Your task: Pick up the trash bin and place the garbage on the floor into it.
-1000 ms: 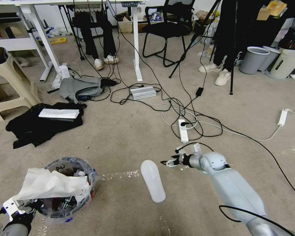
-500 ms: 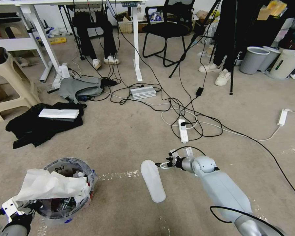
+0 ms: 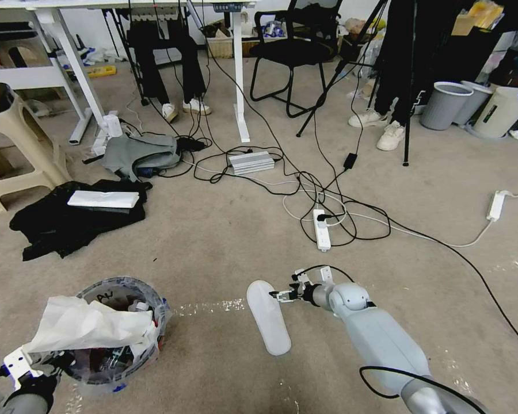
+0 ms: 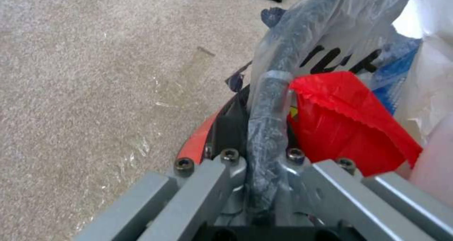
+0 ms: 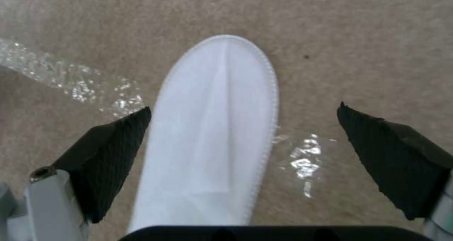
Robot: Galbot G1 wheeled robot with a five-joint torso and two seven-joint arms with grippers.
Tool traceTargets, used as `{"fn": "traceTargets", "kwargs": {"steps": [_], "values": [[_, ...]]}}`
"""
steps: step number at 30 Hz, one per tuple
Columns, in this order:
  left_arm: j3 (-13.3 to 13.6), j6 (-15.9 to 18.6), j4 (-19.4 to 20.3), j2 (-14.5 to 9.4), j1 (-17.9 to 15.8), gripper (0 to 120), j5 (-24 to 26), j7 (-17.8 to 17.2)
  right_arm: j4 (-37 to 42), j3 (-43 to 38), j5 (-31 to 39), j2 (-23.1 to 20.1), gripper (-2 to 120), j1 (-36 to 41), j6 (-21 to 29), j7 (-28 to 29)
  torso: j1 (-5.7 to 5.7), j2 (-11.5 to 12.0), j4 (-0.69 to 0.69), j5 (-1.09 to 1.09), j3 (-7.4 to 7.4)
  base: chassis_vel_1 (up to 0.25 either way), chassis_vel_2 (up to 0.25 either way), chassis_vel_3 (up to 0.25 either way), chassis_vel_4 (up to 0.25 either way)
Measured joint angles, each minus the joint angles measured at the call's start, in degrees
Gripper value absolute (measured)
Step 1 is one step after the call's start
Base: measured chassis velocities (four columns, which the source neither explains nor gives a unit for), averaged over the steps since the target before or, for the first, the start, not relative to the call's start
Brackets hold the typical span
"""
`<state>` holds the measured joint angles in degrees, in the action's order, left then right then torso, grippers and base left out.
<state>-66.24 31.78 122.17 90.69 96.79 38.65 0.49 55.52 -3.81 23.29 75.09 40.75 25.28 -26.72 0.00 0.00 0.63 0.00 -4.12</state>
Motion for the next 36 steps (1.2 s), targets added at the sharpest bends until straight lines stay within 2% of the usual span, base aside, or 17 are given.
{"fn": "traceTargets", "kwargs": {"steps": [17, 36], "values": [[0.15, 0.06, 0.14, 0.0, -0.15, 1, 0.15, -0.03, 0.62, 3.61, -0.55, 2.39, 100, 1.27, -0.02, 5.24, 0.0, 0.0, 0.01, 0.0, 0.0, 0.0, 0.0, 0.0, 0.0], [0.23, -0.13, -0.64, 0.01, -0.8, 1, 0.4, 0.06, -1.85, 5.88, -1.09, 3.61, 100, 0.41, -1.26, 6.56, 0.0, 0.0, 0.0, 0.0, 0.0, 0.0, 0.0, 0.0, 0.0]]}}
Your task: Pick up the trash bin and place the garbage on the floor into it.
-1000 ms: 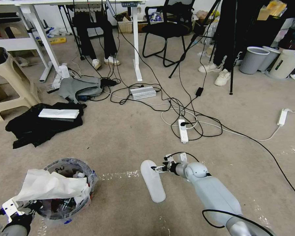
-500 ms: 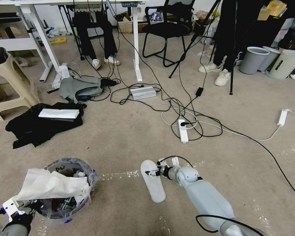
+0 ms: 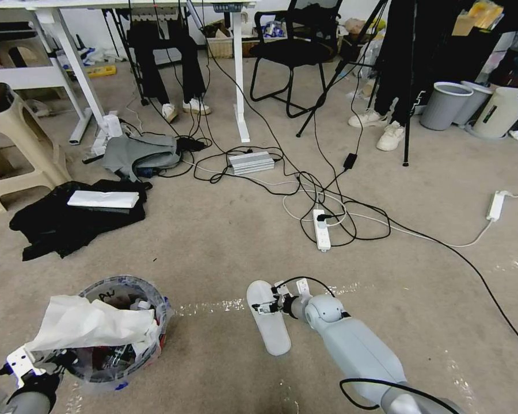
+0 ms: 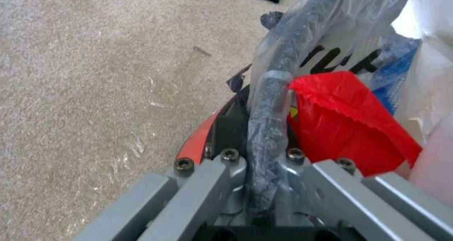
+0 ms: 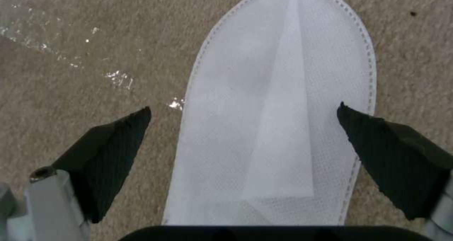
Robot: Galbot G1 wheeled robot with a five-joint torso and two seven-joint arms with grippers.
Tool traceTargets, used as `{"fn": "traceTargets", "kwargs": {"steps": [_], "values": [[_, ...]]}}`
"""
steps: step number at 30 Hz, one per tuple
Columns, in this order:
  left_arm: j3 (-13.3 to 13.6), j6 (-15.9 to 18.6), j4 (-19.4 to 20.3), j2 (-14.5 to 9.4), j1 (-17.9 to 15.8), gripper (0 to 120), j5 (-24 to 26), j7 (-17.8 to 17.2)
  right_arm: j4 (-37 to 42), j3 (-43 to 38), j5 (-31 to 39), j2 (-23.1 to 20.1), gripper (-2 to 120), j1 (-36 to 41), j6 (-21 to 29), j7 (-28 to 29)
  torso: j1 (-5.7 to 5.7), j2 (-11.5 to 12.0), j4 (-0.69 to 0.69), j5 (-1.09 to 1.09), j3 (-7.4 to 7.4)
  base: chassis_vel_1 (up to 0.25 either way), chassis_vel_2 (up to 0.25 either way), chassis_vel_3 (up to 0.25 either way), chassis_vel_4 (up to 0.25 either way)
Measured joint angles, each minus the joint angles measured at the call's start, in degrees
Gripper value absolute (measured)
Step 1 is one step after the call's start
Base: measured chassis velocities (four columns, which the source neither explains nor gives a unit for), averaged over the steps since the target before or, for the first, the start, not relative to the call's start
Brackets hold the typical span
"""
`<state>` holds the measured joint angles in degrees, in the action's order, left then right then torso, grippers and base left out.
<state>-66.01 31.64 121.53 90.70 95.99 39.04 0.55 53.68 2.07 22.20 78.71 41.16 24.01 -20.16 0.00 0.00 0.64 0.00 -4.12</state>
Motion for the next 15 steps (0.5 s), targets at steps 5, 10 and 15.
{"fn": "traceTargets", "kwargs": {"steps": [5, 10, 15], "values": [[-0.02, -0.02, -0.12, -0.05, -0.11, 1, 0.03, 0.0, -0.83, 0.19, -0.14, 0.21, 100, -0.42, -0.44, 0.05, 0.0, 0.0, 0.0, 0.0, 0.0, 0.0, 0.0, 0.0, 0.0], [0.04, -0.03, -0.18, -0.06, -0.29, 1, 0.04, 0.0, -1.57, 0.18, -0.28, 0.31, 100, -0.7, -0.77, 0.26, 0.0, 0.0, 0.0, 0.0, 0.0, 0.0, 0.0, 0.0, 0.0], [0.12, -0.03, -0.24, -0.07, -0.29, 1, 0.01, 0.0, -2.47, -0.09, -0.34, 0.21, 100, -0.88, -1.27, 0.3, 0.0, 0.0, 0.01, 0.0, 0.0, 0.0, 0.0, 0.0, 0.0]]}}
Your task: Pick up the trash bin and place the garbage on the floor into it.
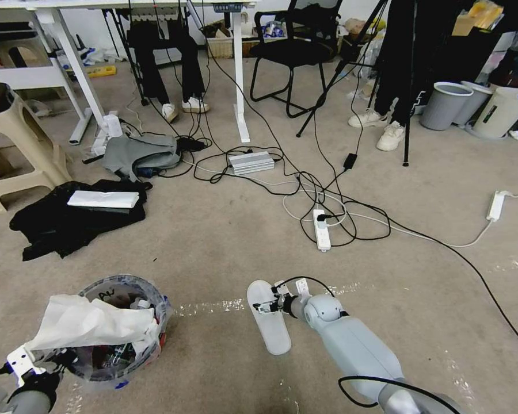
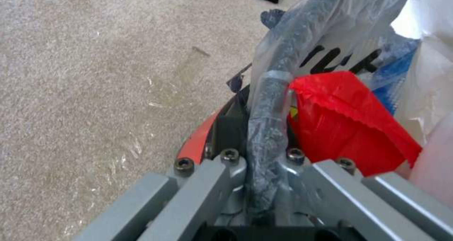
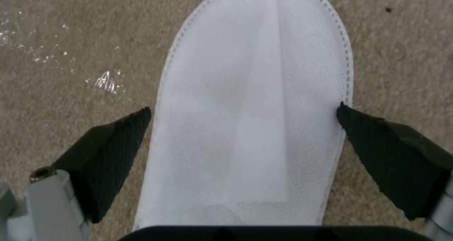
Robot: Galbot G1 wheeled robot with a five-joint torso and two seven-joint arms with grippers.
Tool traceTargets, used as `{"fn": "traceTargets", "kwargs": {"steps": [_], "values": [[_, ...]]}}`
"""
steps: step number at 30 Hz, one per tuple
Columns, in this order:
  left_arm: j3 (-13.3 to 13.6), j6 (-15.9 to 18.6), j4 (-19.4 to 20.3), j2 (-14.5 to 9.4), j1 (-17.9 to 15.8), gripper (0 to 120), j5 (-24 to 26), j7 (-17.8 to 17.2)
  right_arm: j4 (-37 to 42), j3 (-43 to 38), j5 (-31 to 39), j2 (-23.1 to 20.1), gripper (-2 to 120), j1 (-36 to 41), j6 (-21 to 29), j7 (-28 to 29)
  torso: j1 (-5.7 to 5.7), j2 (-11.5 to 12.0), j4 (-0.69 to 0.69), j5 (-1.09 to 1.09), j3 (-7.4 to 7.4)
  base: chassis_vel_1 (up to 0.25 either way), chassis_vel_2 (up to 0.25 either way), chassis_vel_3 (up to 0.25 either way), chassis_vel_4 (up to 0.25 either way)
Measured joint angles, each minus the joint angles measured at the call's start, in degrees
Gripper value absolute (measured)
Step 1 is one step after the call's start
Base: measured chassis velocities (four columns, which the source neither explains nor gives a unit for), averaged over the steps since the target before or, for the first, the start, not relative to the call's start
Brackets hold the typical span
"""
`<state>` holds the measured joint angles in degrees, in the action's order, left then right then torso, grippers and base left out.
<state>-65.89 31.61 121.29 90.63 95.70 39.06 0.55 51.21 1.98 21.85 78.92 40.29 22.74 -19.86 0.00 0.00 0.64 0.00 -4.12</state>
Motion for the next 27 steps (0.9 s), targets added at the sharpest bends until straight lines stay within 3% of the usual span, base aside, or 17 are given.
{"fn": "traceTargets", "kwargs": {"steps": [7, 12, 16, 23, 25, 27], "values": [[0.11, 0.0, 0.07, 0.07, 0.14, 1, -0.15, -0.01, 0.23, -0.22, -0.01, -0.12, 99, 0.36, -0.2, 0.14, 0.0, 0.0, 0.0, 0.0, 0.0, 0.0, 0.0, 0.0, 0.0], [0.11, 0.0, 0.36, 0.05, 0.32, 1, -0.17, -0.02, 0.23, -0.23, -0.02, -0.15, 90, 0.5, -0.63, 0.32, 0.0, 0.0, 0.0, 0.0, 0.0, 0.0, 0.0, 0.0, 0.0], [0.1, 0.0, 0.73, 0.02, 0.49, 1, -0.17, -0.06, 0.43, -0.2, -0.02, -0.17, 70, 0.66, -1.03, 0.46, 0.0, 0.0, 0.0, 0.0, 0.0, 0.0, 0.0, 0.0, 0.0], [0.1, 0.0, 0.91, 0.05, 0.56, 1, -0.18, -0.1, 0.52, -0.15, -0.02, -0.15, 52, 0.67, -1.26, 0.57, 0.0, 0.0, 0.0, 0.0, 0.0, 0.0, 0.0, 0.0, 0.0], [0.11, 0.0, 0.97, 0.11, 0.63, 1, -0.22, -0.12, 0.48, -0.05, -0.01, -0.07, 38, 0.67, -1.47, 0.61, 0.0, 0.0, -0.02, 0.0, 0.0, 0.0, 0.0, 0.0, 0.0], [0.16, 0.0, 1.0, 0.16, 0.63, 1, -0.24, -0.12, 0.33, 0.02, -0.03, 0.0, 33, 0.63, -1.58, 0.62, 0.0, 0.0, -0.02, 0.0, 0.0, 0.0, 0.0, 0.0, 0.0]]}}
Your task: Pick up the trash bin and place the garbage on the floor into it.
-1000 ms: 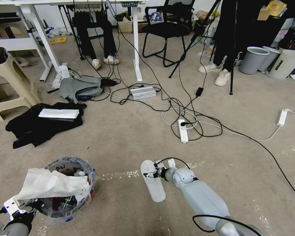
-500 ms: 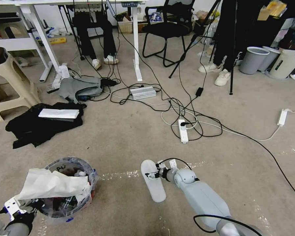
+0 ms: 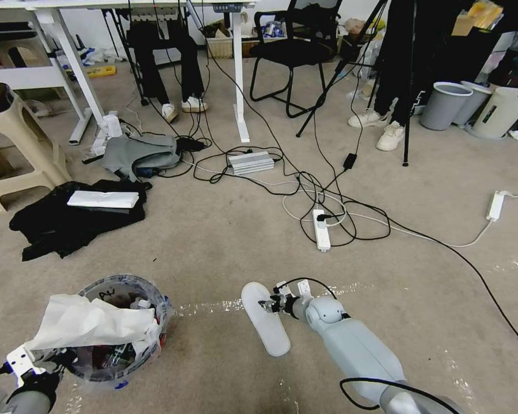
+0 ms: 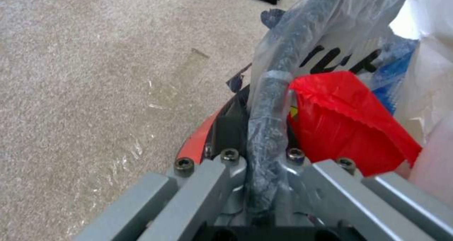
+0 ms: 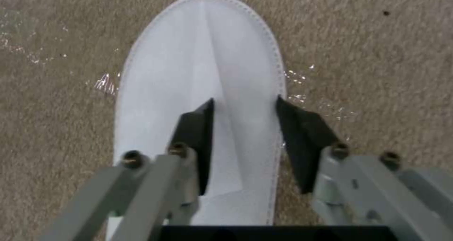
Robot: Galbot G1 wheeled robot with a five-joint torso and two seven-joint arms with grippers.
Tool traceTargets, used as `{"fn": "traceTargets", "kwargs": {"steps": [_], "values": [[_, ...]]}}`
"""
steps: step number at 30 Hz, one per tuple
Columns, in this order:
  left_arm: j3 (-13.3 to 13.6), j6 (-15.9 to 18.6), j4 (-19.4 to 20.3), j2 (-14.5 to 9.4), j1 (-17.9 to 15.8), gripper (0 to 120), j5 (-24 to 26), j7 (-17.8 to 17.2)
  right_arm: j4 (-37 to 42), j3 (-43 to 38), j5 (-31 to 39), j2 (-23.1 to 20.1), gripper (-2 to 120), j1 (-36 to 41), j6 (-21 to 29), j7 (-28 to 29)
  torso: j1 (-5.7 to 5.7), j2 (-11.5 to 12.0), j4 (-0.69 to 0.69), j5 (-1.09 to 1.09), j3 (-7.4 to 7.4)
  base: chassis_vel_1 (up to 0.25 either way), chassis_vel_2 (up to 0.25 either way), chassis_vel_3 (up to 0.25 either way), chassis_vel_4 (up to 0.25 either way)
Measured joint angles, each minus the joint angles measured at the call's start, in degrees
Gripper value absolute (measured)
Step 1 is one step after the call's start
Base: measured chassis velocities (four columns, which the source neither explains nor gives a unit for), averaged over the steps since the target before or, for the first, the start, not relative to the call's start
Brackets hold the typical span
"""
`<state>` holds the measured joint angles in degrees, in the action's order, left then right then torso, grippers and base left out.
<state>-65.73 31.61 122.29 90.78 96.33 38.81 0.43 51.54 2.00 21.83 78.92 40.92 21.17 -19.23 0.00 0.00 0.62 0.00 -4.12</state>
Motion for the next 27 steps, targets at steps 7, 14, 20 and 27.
{"fn": "traceTargets", "kwargs": {"steps": [7, 14, 20, 27], "values": [[0.13, 0.0, 0.06, 0.09, 0.01, 1, -0.11, 0.0, -0.94, 0.22, -0.33, 0.29, 24, -0.28, -0.71, 0.01, 0.0, 0.0, 0.02, 0.0, 0.0, 0.0, 0.0, 0.0, 0.0], [0.13, -0.2, -0.49, 0.21, 0.06, 1, -0.37, 0.07, -2.93, 0.41, -1.1, 0.81, 23, -0.82, -2.1, -0.29, 0.0, 0.0, 0.02, 0.01, 0.01, 0.0, 0.0, 0.0, 0.0], [0.24, -0.36, -0.87, 0.24, -0.06, 1, -0.57, 0.17, -4.0, 0.4, -1.62, 1.24, 23, -1.08, -2.85, -0.42, 0.0, -0.01, 0.02, 0.01, 0.01, 0.0, 0.0, 0.0, 0.0], [0.51, -0.45, -1.37, 0.4, -0.34, 1, -0.95, 0.24, -4.21, 0.48, -2.24, 1.45, 15, -0.88, -3.4, -0.26, 0.0, -0.01, 0.0, 0.0, 0.01, 0.0, 0.0, 0.0, 0.0]]}}
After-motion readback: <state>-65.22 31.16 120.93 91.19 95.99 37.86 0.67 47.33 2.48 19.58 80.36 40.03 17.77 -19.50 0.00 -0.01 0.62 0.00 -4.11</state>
